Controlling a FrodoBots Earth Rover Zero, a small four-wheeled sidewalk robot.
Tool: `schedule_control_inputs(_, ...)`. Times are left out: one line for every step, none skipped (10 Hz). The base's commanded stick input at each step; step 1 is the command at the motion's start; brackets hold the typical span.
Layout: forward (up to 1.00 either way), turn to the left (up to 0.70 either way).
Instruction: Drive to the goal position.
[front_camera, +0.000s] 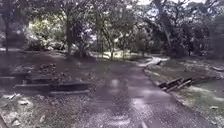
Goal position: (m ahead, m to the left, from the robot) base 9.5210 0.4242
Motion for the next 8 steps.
schedule_control_inputs(1.00,-0.36)
schedule_control_inputs(1.00,-0.40)
schedule_control_inputs(1.00,-0.35)
schedule_control_inputs(1.00,0.00)
schedule_control_inputs(1.00,0.00)
schedule_control_inputs(1.00,0.00)
schedule_control_inputs(1.00,0.00)
schedule_control_inputs(1.00,0.00)
